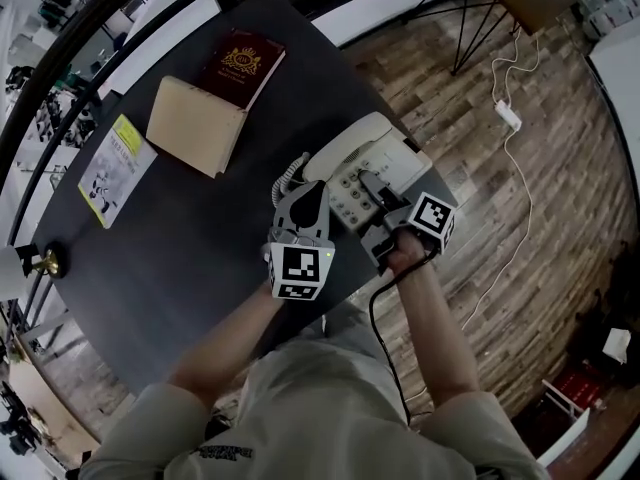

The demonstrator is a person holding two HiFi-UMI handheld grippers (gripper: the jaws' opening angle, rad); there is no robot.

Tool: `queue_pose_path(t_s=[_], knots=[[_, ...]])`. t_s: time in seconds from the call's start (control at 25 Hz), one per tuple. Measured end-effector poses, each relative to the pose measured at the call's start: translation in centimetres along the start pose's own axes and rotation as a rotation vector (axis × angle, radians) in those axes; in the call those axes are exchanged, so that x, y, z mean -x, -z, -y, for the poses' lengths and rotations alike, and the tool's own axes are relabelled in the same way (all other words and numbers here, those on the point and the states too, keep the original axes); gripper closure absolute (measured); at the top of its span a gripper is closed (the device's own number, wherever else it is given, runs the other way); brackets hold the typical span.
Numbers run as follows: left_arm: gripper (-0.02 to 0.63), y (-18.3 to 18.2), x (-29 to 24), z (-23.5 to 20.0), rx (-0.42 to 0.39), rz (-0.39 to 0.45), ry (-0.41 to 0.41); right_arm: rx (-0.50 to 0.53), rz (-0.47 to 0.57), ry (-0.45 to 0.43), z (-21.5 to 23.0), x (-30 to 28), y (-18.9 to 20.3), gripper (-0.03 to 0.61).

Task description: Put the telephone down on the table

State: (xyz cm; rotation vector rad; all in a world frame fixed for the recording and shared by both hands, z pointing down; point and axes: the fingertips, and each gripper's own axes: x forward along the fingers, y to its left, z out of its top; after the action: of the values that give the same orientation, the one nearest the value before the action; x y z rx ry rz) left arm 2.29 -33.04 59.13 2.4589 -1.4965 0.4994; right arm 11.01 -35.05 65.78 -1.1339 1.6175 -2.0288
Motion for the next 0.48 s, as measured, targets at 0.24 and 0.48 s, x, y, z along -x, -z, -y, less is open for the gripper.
queue_pose_path(t_s=[0.24, 0.48], knots=[[0.611, 1.2, -0.8, 0.1, 0.011, -0.019, 0.027, 0.084, -0.013, 0.066, 1.6, -0.9, 0.2, 0.388], [0.611, 2.0, -1.3, -0.7, 0.016, -0.041, -0.010, 0.155, -0.017, 0.108, 2.1, -1.0, 0.1, 0.388]])
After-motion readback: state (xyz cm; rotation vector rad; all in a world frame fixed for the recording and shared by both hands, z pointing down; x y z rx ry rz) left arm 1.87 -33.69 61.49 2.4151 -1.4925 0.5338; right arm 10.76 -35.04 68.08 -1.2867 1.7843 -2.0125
